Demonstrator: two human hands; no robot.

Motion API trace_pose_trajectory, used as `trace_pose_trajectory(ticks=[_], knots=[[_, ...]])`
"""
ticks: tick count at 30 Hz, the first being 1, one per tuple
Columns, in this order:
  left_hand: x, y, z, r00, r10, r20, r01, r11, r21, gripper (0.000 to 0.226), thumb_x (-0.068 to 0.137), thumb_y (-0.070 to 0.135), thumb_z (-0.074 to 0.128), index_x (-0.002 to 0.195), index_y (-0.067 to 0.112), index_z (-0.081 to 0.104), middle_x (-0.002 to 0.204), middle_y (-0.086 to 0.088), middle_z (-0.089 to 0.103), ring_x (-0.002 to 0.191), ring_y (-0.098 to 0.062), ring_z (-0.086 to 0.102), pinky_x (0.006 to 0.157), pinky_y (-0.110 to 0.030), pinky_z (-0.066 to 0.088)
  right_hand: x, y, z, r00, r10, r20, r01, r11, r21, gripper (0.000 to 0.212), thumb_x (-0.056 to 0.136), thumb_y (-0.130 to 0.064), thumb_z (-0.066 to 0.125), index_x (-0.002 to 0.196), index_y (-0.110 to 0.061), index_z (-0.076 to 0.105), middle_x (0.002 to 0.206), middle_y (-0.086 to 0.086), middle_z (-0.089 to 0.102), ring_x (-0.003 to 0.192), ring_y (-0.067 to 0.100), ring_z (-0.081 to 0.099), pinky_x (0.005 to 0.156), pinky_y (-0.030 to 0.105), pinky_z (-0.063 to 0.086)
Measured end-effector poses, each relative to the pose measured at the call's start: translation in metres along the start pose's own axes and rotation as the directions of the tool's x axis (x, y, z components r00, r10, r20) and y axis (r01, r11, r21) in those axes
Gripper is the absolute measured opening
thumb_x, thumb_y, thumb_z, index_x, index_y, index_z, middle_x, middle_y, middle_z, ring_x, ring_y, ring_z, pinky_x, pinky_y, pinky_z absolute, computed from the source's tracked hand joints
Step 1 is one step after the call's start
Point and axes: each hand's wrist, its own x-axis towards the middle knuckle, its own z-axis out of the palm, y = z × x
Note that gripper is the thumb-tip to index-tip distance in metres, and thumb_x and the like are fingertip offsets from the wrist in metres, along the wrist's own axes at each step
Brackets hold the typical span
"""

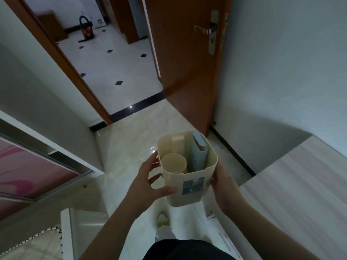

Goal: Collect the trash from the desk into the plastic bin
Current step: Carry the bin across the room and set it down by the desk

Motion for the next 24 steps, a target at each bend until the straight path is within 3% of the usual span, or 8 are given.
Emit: trace_pose_trajectory(ticks=[3,6,9,12,15,17,19,24], knots=[[0.026,-0.008,-0.017,1.000,-0.003,0.018,0.004,1.000,-0.031,0.118,0.046,0.053,0.091,0.147,0.042,0.032,0.149,0.011,0.042,0.128,-0.004,0.046,0.106,-0.044,0.047,0.022,-0.008,0.013,1.000,0.002,-0.025,-0.003,0.999,-0.046,0.034,0.099,-0.054,0.025,0.103,-0.062,0.058,0.107,-0.023,0.067,0.107,0.000,0.060,0.092,0.032,0.046],[0.060,-0.013,-0.040,0.997,0.005,0.071,-0.003,0.999,-0.033,0.119,0.041,0.063,0.091,0.144,0.048,0.033,0.145,0.014,0.047,0.125,-0.005,0.051,0.103,-0.043,0.049,0.046,-0.022,0.032,0.998,-0.061,-0.033,0.057,0.991,-0.123,0.033,0.100,-0.050,0.026,0.103,-0.065,0.055,0.105,-0.031,0.065,0.099,-0.012,0.060,0.078,0.016,0.045],[0.102,-0.018,-0.068,0.991,0.046,0.127,-0.044,0.999,-0.015,0.116,0.049,0.053,0.092,0.148,0.045,0.032,0.144,0.013,0.049,0.124,-0.005,0.052,0.098,-0.036,0.051,0.072,-0.034,0.053,0.994,-0.096,-0.057,0.086,0.985,-0.147,0.032,0.097,-0.055,0.027,0.109,-0.061,0.056,0.109,-0.028,0.066,0.102,-0.008,0.061,0.073,0.012,0.051],[0.138,-0.017,-0.099,0.984,0.061,0.165,-0.058,0.998,-0.026,0.115,0.051,0.049,0.089,0.149,0.047,0.029,0.144,0.015,0.047,0.120,0.003,0.051,0.085,-0.017,0.047,0.101,-0.047,0.076,0.987,-0.132,-0.090,0.115,0.978,-0.176,0.034,0.102,-0.044,0.025,0.120,-0.054,0.053,0.118,-0.023,0.064,0.110,-0.003,0.059,0.084,0.019,0.050],[0.171,-0.017,-0.127,0.968,0.089,0.233,-0.085,0.996,-0.029,0.116,0.050,0.058,0.089,0.149,0.049,0.027,0.144,0.018,0.045,0.118,0.012,0.050,0.079,-0.009,0.048,0.127,-0.056,0.096,0.978,-0.167,-0.124,0.140,0.970,-0.200,0.038,0.104,-0.044,0.024,0.133,-0.041,0.048,0.130,-0.013,0.059,0.119,0.006,0.056,0.097,0.036,0.049],[0.194,-0.016,-0.137,0.952,0.105,0.287,-0.101,0.994,-0.030,0.113,0.056,0.053,0.091,0.149,0.050,0.026,0.143,0.020,0.044,0.117,0.017,0.049,0.076,-0.005,0.048,0.139,-0.056,0.104,0.968,-0.166,-0.186,0.130,0.973,-0.190,0.039,0.103,-0.046,0.025,0.134,-0.037,0.048,0.130,-0.009,0.059,0.119,0.008,0.056,0.101,0.042,0.047],[0.215,-0.016,-0.137,0.931,0.126,0.342,-0.126,0.992,-0.024,0.110,0.060,0.045,0.092,0.147,0.053,0.026,0.143,0.023,0.042,0.118,0.018,0.047,0.077,-0.004,0.047,0.146,-0.053,0.104,0.952,-0.146,-0.268,0.104,0.981,-0.166,0.041,0.101,-0.050,0.026,0.133,-0.037,0.048,0.129,-0.008,0.059,0.119,0.007,0.055,0.103,0.042,0.045],[0.253,-0.007,-0.109,0.878,0.142,0.457,-0.148,0.989,-0.022,0.106,0.055,0.055,0.091,0.140,0.063,0.028,0.138,0.031,0.042,0.117,0.020,0.046,0.079,-0.005,0.048,0.151,-0.051,0.078,0.912,-0.113,-0.393,0.055,0.986,-0.156,0.034,0.102,-0.049,0.029,0.128,-0.044,0.051,0.123,-0.014,0.062,0.112,0.002,0.058,0.093,0.033,0.048]])
